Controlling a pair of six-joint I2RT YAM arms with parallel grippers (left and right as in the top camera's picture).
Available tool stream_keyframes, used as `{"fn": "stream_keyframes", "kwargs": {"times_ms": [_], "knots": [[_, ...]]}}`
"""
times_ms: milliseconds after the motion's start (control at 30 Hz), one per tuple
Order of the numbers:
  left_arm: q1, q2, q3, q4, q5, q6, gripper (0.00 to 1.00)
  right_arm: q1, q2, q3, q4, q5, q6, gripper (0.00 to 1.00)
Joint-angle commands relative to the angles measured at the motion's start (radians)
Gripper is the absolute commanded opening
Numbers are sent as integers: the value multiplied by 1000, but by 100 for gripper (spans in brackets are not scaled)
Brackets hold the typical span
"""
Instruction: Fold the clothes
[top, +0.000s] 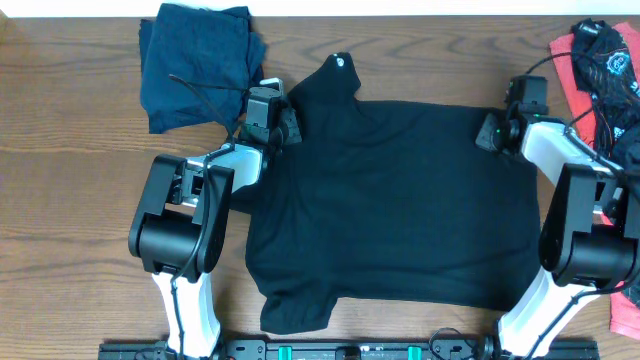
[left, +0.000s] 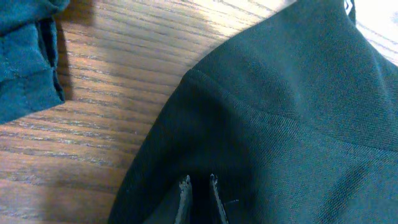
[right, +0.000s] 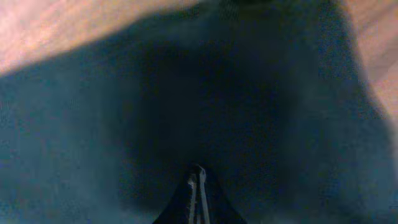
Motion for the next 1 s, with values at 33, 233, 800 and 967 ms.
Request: {"fn": "stream_keyframes", "kwargs": {"times_ms": [33, 233, 800, 967], "knots": [[2, 54, 3, -19, -38, 10, 14, -35, 43, 7, -13, 59, -8, 3], [6, 54, 3, -39, -117, 18, 14, -90, 46, 7, -49, 116, -8, 2], [23, -17, 3, -60, -162, 18, 16, -192, 46, 8, -71, 169, -27, 2], [21, -102, 4, -48, -158, 18, 28, -192, 45, 21, -72, 142, -26, 6]]}}
